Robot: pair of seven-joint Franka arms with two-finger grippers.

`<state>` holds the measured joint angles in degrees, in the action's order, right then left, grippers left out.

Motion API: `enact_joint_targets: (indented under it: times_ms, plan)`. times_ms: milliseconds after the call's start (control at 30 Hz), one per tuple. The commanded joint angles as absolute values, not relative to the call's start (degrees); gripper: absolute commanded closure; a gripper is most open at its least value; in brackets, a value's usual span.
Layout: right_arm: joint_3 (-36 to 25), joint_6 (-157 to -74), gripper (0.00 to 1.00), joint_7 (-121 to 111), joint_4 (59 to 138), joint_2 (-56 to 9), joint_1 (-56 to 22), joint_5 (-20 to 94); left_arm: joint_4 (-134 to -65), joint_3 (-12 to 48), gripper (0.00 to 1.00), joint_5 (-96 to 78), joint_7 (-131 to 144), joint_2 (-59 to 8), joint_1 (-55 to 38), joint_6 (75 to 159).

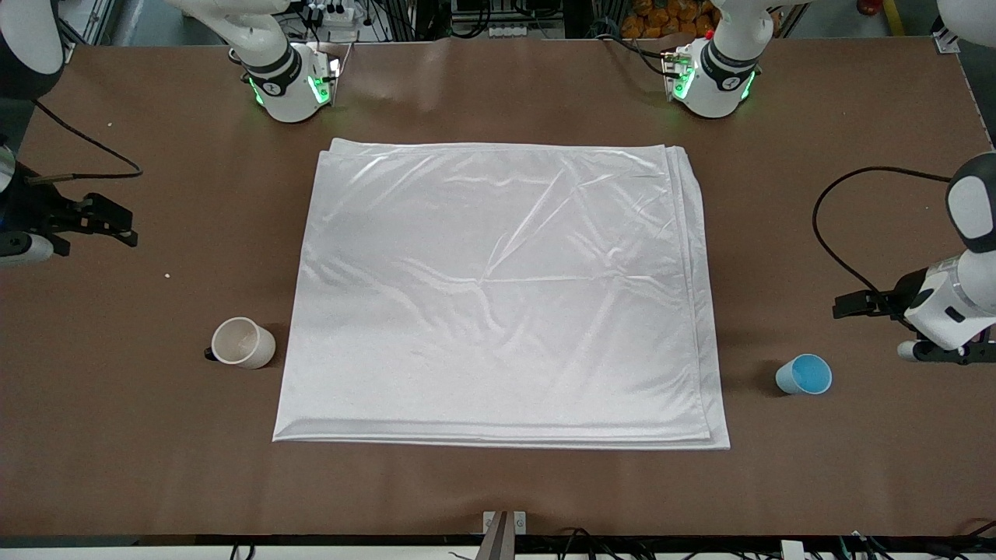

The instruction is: Place blue cup into white mug on cloth

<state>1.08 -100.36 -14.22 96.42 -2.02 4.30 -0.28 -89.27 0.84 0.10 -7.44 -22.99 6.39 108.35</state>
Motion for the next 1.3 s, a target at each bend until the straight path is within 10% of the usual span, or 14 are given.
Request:
enact_joint_targets:
  times_ms: [0, 1267]
  plan:
    - [1.49, -105.02, 0.00, -25.64, 101.07, -1.32, 5.71, -0.97, -87.01, 0.79, 0.00, 1.67, -11.68, -27.33, 8.17, 111.70]
    - [1.49, -126.82, 0.00, -79.17, 108.90, -14.94, 6.85, -1.05, -84.64, 0.88, 0.00, 1.23, -14.06, -43.15, 10.46, 131.66]
